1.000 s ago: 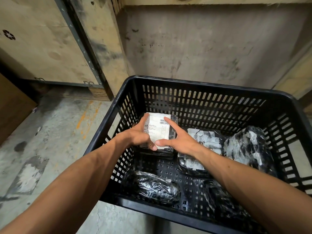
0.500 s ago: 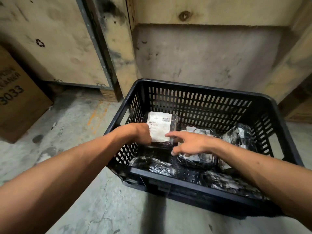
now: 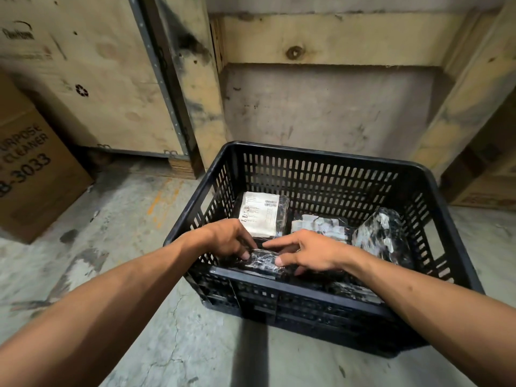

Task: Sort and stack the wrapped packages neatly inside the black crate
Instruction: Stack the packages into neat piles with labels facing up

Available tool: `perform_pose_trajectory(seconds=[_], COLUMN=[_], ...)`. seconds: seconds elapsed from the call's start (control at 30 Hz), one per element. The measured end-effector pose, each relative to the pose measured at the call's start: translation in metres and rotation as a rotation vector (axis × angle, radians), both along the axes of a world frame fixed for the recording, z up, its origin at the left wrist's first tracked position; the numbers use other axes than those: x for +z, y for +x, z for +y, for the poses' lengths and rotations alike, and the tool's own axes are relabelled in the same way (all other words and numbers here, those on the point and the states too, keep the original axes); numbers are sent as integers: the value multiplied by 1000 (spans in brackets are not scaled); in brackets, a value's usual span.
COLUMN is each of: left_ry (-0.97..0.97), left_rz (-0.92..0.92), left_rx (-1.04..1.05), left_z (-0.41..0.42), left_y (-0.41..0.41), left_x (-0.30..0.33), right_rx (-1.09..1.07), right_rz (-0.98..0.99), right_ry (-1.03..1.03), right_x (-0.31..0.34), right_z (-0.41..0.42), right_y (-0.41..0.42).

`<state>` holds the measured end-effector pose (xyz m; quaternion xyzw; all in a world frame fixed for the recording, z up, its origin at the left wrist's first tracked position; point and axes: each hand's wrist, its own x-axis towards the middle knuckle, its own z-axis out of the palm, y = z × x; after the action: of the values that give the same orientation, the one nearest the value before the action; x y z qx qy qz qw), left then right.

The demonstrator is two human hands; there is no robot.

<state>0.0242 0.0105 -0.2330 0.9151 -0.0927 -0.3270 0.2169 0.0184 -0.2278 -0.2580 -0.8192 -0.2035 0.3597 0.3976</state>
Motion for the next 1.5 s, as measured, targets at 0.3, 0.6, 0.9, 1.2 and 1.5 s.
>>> perform_pose_trajectory(seconds=[0.3,0.6,0.9,1.2,1.5], left_ry=[-212,-609,-964,-1064,-945], left_rz=[-54,-162,-426,-550,-574], left_rx=[199,244,467,619,370], left_z=[0,11,-16,-22,-34], left_y=[8,7,32,42,24], left_x=[-12,11,62,87,57], right_rx=[-9,-324,-522,-588,-779], right_rz=[-175,-227,-441,-464,-380], right_ry=[-39,239,459,533,900], right_x=[-4,31,91,61,68], right_z=[0,-24,-21,-5,11], right_y=[-1,14,38,27,40])
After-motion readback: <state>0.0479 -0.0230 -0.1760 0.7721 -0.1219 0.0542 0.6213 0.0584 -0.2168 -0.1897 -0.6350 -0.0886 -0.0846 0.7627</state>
